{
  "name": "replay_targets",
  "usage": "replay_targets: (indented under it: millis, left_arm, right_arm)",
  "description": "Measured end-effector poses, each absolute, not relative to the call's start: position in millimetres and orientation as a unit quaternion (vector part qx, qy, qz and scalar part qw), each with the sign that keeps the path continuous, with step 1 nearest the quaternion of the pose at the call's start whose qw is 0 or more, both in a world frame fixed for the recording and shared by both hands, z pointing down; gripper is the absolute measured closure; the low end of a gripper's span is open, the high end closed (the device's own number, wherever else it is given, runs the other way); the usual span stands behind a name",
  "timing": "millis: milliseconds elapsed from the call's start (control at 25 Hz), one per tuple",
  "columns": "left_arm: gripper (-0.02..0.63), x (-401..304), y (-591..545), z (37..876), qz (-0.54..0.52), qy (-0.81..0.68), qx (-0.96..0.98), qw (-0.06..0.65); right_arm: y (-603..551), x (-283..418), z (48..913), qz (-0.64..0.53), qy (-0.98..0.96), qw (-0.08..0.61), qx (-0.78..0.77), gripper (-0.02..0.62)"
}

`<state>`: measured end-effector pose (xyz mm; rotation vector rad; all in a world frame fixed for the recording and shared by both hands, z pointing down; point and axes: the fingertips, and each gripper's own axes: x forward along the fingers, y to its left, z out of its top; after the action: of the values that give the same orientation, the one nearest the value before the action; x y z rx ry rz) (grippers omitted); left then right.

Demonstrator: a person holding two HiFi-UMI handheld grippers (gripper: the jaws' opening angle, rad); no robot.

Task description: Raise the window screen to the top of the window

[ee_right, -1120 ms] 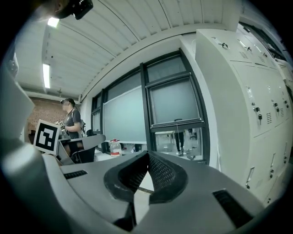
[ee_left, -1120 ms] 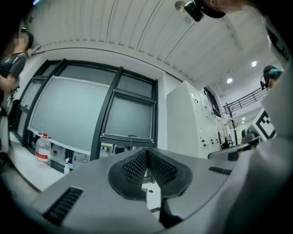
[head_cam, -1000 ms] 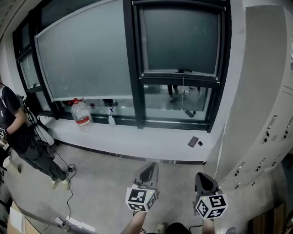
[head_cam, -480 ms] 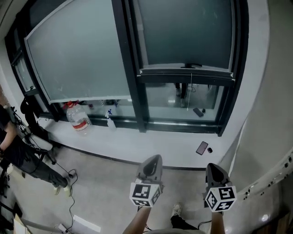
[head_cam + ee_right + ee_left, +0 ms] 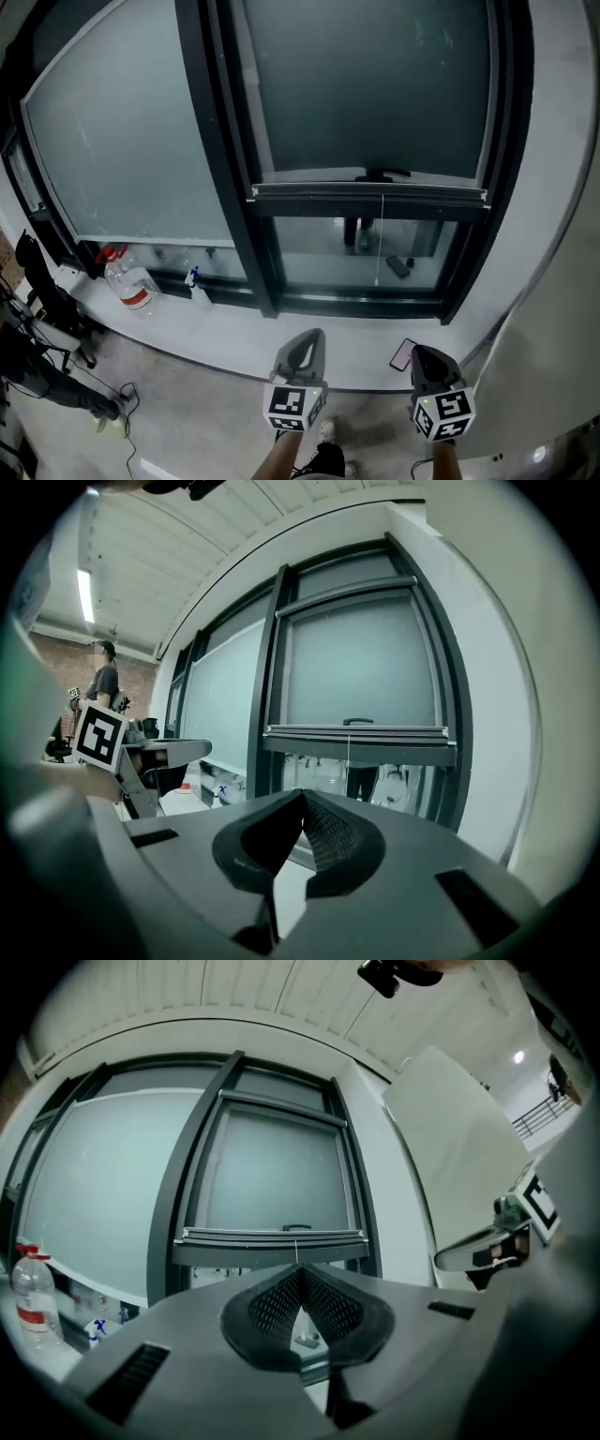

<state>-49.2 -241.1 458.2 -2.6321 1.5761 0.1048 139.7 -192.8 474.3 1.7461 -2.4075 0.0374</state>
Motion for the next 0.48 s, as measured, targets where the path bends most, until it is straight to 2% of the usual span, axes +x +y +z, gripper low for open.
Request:
replay_targets:
  millis: [280,480]
  left_arm:
    - [0.601,-36.5,-382.2,468.1,0.027,0.507,-0.861,0.017]
    - [0.601,-31.1,-471.8,442.2,0.021,0.490,-0.870,0.046]
  right_arm:
    - [-325.4,155.3,460.1,0.024,-0.792,0.049,0.608,0.589]
    - [-412.1,157.2,438.7,0.004,-0.784,0.057,0.618,0.589]
